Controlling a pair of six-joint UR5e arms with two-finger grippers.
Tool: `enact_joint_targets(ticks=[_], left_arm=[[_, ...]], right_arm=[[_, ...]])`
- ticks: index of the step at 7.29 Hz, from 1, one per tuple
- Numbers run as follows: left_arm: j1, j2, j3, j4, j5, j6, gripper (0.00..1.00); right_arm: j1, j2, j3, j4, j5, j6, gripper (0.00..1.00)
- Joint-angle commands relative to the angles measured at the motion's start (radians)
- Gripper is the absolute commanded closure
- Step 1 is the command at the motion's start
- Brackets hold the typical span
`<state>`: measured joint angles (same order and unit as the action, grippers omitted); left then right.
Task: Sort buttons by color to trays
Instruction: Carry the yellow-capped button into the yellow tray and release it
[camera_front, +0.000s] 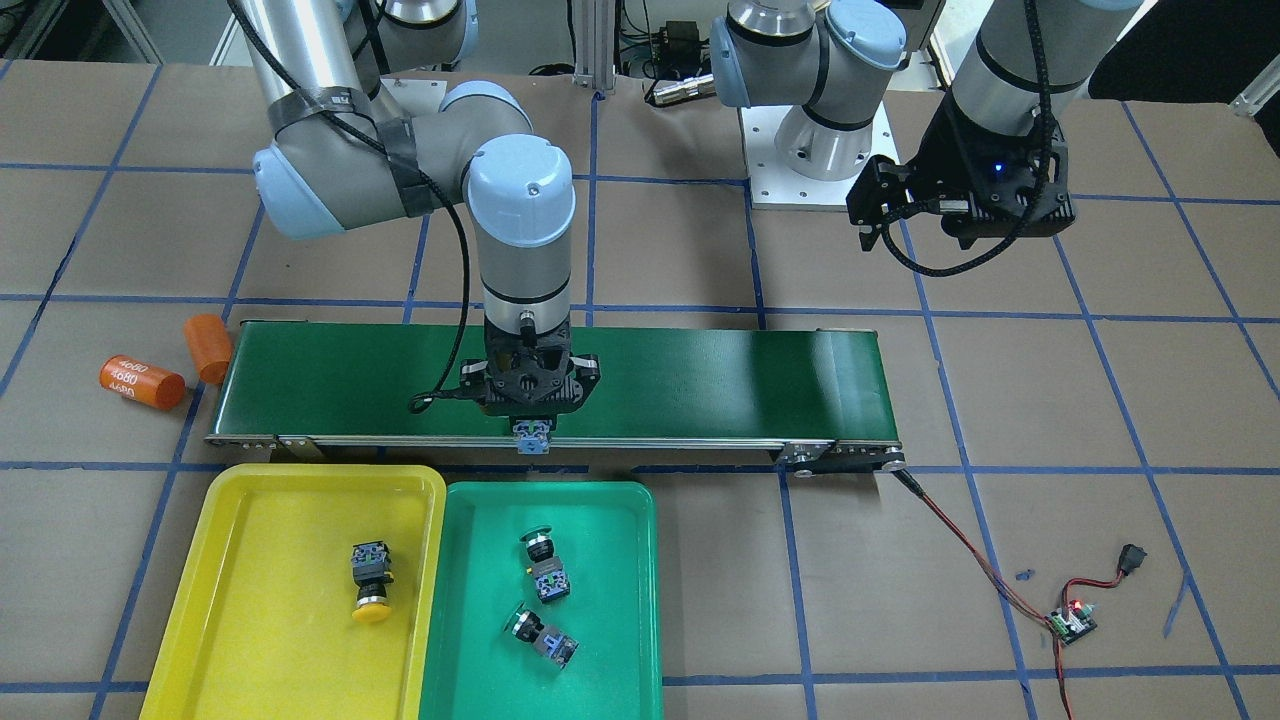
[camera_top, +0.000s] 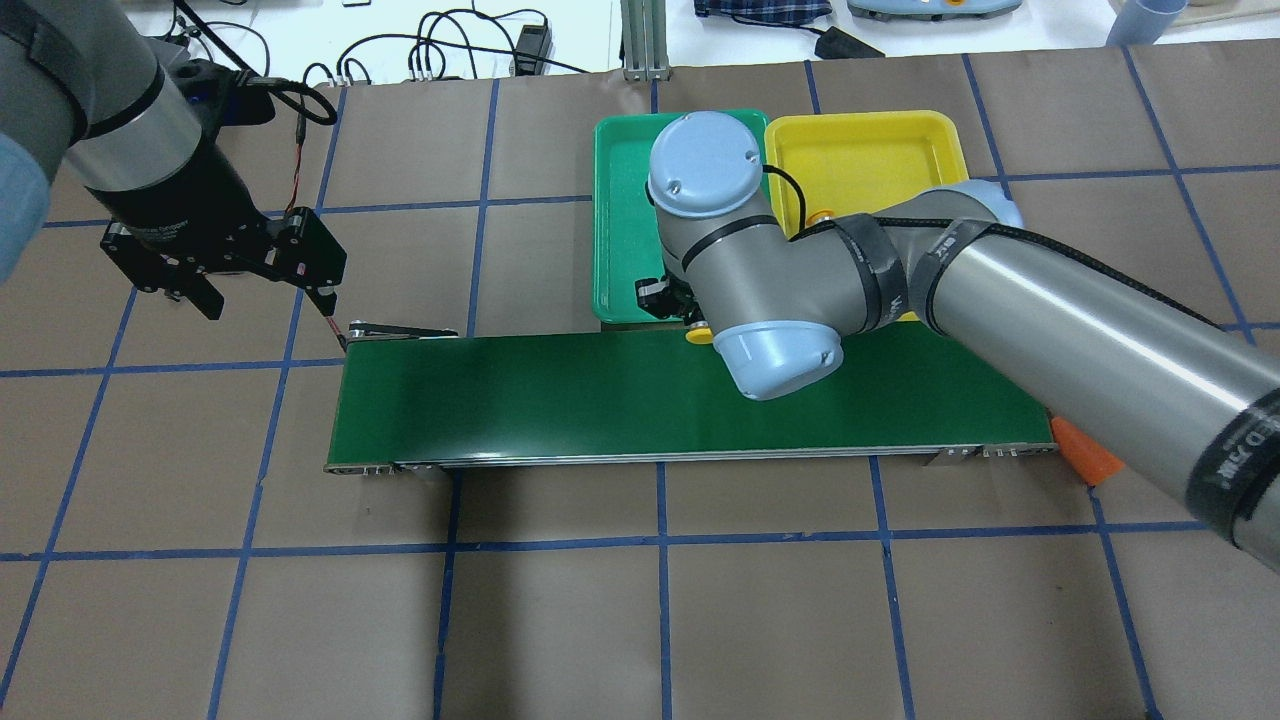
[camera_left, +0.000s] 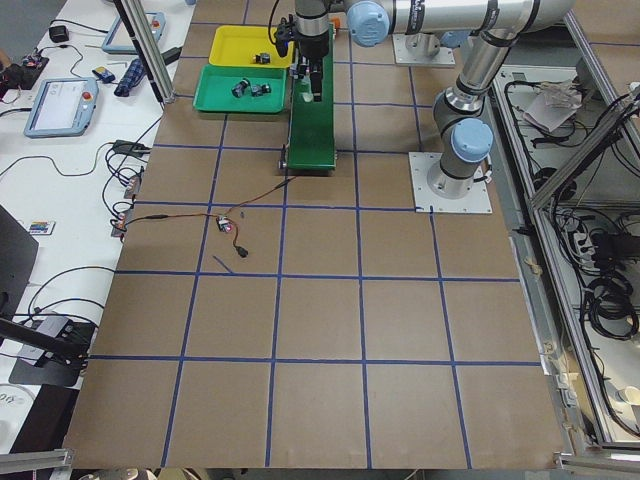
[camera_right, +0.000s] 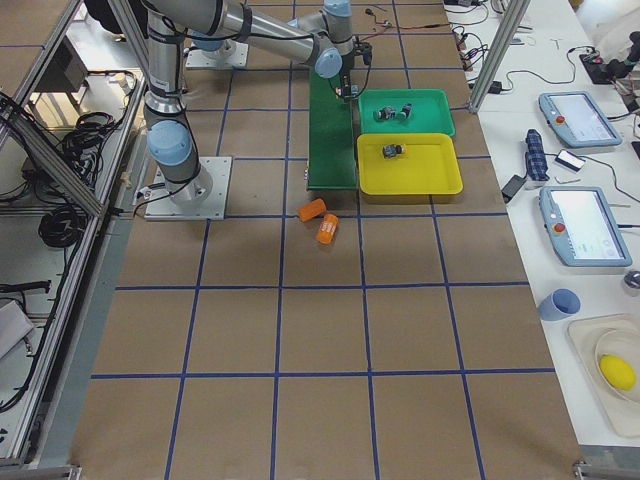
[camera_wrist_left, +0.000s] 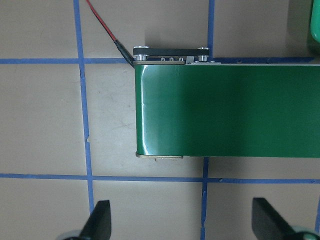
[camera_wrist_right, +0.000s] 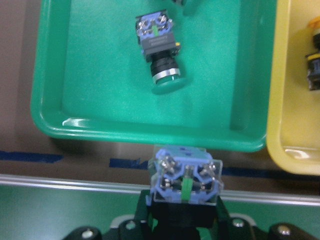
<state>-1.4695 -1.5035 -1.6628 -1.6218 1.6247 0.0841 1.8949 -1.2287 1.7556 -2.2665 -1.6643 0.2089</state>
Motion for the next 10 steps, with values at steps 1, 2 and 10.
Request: enact_joint_targets(ticks=[1,2,10], left_arm=[[0.000,0.000,0.000,-0.001,0.000,0.000,0.00],[0.000,0.000,0.000,-0.001,0.001,0.000,0.00],[0.000,-0.001,-0.002,-0.001,0.001,0.000,0.00]], right_arm=[[-0.150,0.005,-0.028,-0.001,-0.003,-0.255,1.00],[-0.233,0.014,-0.028,-0.008,-0.002,-0.383,1.00],[-0.419,0.245,-0.177,-0.159,0.004,-0.680,0.00]])
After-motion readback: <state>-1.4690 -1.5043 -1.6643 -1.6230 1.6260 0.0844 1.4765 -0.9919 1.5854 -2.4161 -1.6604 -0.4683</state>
